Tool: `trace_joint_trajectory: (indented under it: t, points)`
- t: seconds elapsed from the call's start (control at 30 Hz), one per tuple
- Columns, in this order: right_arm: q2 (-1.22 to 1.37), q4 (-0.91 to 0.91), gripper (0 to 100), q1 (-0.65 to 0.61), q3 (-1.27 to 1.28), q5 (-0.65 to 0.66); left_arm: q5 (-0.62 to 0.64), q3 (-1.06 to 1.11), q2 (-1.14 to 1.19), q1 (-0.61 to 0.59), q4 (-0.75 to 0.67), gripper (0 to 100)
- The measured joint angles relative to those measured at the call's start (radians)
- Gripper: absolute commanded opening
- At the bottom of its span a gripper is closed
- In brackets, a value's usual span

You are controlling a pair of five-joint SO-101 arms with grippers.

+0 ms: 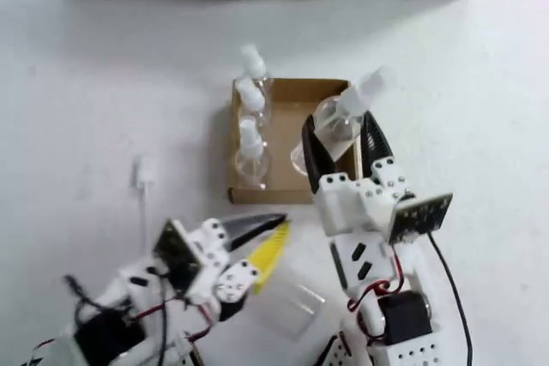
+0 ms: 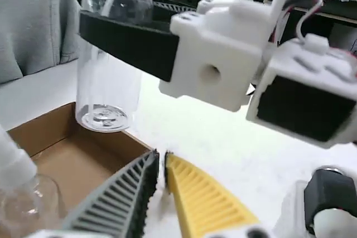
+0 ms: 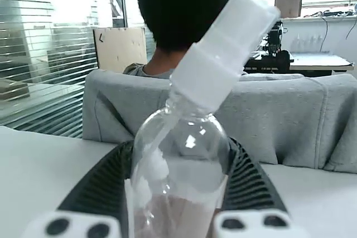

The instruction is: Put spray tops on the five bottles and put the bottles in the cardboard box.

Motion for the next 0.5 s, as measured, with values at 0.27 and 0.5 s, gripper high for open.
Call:
trace_joint_trajectory:
  t: [0.27,0.5]
  points:
    - [0.153,0.144,1.5,-0.087,-0.176,-0.04,-0.005,0.219,0.012,0.012,-0.315,2]
    - [0.196,0.405,1.5,-0.19,-0.33,-0.087,-0.003,0.29,0.012,0.014,-0.393,2]
